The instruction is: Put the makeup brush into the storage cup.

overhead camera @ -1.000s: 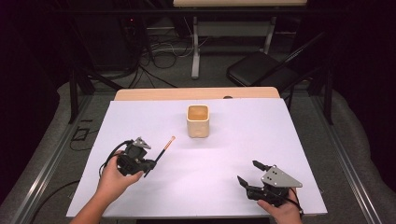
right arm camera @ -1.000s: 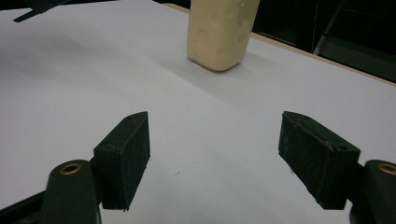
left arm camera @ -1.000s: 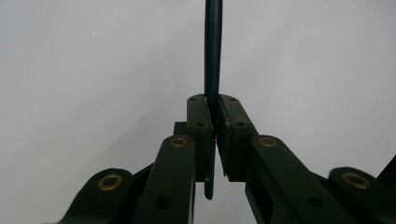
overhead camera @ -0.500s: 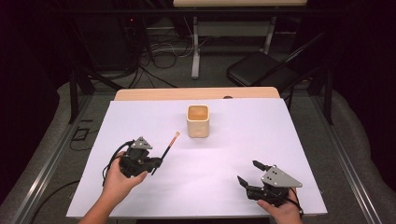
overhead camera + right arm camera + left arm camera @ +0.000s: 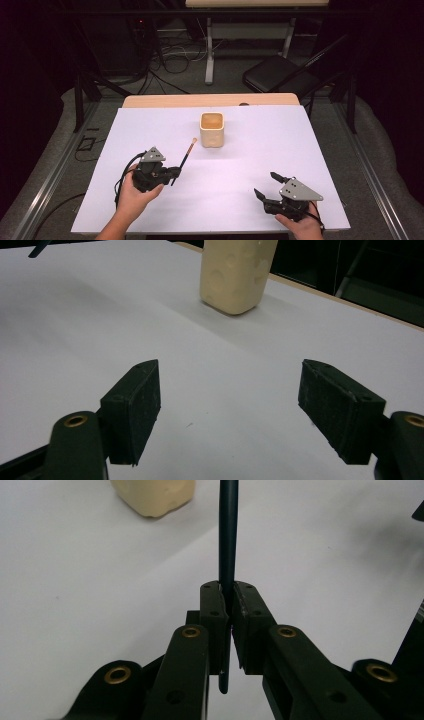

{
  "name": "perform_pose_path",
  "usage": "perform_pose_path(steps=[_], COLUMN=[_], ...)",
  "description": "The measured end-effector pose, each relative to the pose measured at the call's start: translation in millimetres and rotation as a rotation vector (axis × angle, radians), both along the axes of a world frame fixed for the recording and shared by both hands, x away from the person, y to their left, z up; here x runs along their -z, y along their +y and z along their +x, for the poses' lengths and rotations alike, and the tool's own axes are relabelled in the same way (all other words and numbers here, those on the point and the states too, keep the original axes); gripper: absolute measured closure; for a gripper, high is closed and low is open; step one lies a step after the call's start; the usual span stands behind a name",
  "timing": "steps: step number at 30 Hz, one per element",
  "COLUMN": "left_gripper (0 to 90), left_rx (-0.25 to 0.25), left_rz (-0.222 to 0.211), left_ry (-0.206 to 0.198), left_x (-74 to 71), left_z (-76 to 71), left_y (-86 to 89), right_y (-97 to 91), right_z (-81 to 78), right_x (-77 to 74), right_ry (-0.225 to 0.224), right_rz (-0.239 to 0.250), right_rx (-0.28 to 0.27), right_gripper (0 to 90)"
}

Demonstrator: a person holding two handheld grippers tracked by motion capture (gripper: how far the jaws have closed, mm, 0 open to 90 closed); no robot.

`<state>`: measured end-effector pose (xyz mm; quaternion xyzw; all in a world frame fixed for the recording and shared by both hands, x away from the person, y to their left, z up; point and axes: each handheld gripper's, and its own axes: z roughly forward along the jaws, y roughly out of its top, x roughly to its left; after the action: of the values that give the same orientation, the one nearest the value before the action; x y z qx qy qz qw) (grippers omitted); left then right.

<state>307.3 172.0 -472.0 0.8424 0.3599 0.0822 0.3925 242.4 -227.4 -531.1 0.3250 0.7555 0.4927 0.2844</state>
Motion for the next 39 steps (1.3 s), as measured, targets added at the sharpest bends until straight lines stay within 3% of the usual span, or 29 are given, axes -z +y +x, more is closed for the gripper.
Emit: perform_pose_path(steps=[4,17,32,39], left_gripper=[83.7,83.7,83.7,83.7], left_rx=[0.008,0.004,0.009,0.013], left_rz=[-0.010,-0.104,-0.141,-0.149], left_ry=[-0.023,-0.056,-0.090,-0.099], left_x=[0.2,3.4,6.2,5.0], left_z=[-1.6,-4.3,-6.5,-6.4], left_y=[-1.3,-10.9,-18.6,-21.8], right_y=[-0.1,-0.4,0.2,2.0], right_z=[0.1,0.2,0.6,2.4], right_x=[0.1,-0.1,-0.4,-3.0], right_ry=[0.000,0.002,0.002,0.025], right_rz=[0.000,-0.007,-0.006,0.010], right_rx=[0.000,0.000,0.001,-0.005], right_gripper=[24.7,24.7,24.6,24.7])
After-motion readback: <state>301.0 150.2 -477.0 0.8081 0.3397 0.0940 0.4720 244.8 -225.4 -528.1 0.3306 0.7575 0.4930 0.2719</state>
